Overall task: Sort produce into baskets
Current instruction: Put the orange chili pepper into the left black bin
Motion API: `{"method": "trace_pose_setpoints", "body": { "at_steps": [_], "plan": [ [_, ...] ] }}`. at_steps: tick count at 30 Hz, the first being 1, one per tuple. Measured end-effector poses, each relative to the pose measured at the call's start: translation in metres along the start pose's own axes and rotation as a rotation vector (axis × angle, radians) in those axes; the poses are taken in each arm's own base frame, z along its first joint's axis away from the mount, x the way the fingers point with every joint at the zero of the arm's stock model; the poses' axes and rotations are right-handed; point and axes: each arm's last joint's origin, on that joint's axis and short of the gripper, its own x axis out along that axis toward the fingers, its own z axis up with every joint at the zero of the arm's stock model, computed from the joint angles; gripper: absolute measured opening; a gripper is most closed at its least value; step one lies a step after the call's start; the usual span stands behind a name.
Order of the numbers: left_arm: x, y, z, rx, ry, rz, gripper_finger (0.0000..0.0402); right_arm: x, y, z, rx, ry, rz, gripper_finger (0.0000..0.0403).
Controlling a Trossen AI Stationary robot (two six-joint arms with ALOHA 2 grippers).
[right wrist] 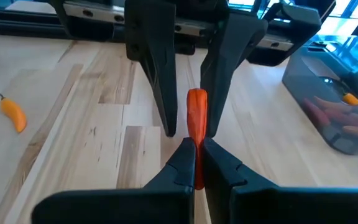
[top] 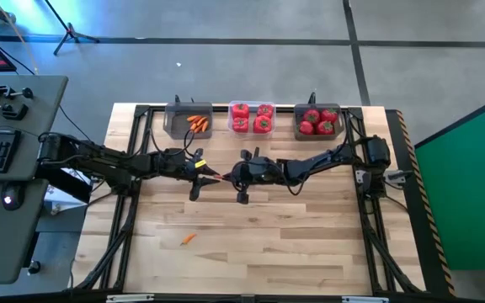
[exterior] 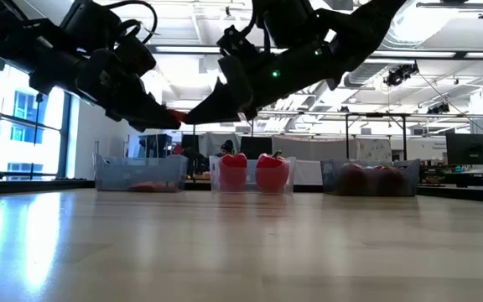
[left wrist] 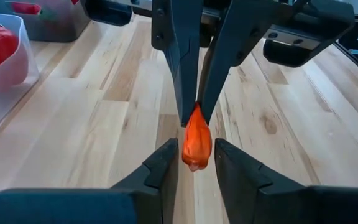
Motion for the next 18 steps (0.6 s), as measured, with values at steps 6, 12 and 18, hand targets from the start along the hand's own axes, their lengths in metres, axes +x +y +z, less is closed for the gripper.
{"method": "trace_pose_setpoints", "body": {
  "at_steps": [6,12,18],
  "plan": [
    [0.0000,0.0000,0.0003,-0.006,-0.003,0.000,0.0076,0.0000,-0.0001,0.0006,-0.007,-0.006,-0.001,0.0003],
    [-0.0001,-0.0001,0.0021,-0.030,-0.023,-0.003,0.0046,0.0000,-0.0006,0.0000,-0.007,0.000,-0.002,0.0003],
    [-0.0002,0.0006,0.0019,-0.033,-0.022,-0.002,0.0018,0.0000,-0.0007,0.0000,-0.004,0.001,-0.002,0.0017]
  ]
}}
